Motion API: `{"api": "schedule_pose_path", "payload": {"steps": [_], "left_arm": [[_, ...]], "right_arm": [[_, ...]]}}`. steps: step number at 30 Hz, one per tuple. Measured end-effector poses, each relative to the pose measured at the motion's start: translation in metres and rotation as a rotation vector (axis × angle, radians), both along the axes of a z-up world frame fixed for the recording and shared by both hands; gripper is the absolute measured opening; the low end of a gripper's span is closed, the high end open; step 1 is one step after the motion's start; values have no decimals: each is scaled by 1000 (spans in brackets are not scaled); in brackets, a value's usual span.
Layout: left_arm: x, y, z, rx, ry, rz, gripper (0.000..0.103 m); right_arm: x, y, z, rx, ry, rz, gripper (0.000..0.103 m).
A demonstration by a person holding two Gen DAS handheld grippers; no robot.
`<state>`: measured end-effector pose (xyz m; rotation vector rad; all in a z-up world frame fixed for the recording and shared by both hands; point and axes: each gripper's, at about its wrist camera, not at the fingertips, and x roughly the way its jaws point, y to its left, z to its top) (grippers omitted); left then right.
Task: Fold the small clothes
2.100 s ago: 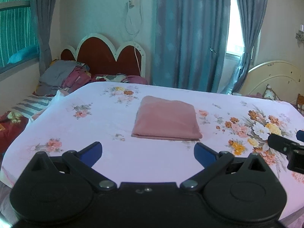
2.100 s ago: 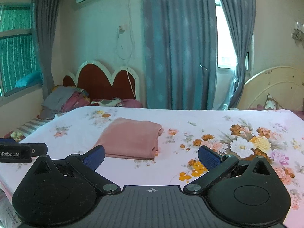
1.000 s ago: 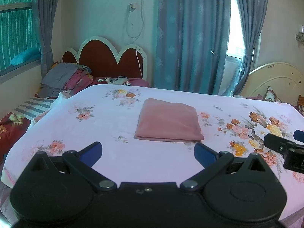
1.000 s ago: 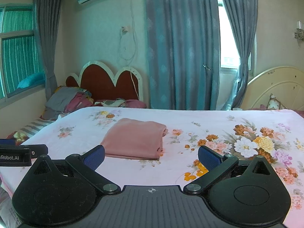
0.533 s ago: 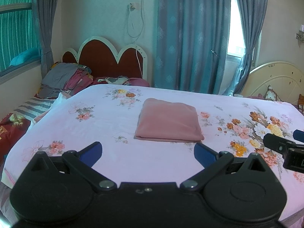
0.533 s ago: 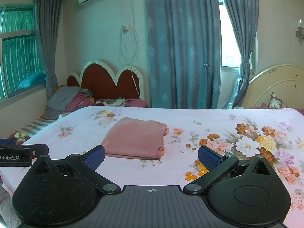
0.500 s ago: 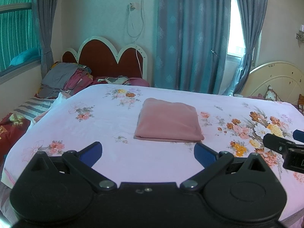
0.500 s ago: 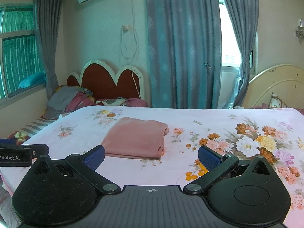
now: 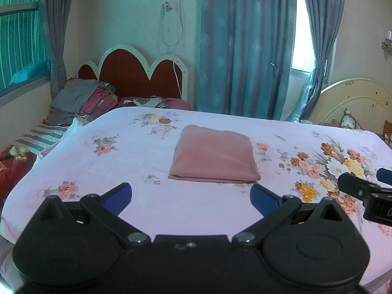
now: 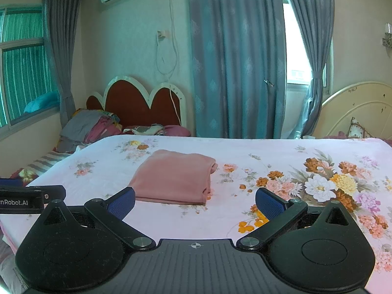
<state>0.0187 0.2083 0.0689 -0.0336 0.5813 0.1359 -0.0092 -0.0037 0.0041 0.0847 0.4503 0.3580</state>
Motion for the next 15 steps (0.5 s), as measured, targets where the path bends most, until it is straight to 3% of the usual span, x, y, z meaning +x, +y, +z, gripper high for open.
{"api": "schedule_pose_path", "payload": {"steps": [15], "left_arm": [[18, 4, -7, -27, 34, -9, 103]], "right_arm": [[21, -4, -10, 2, 31, -1, 103]]}}
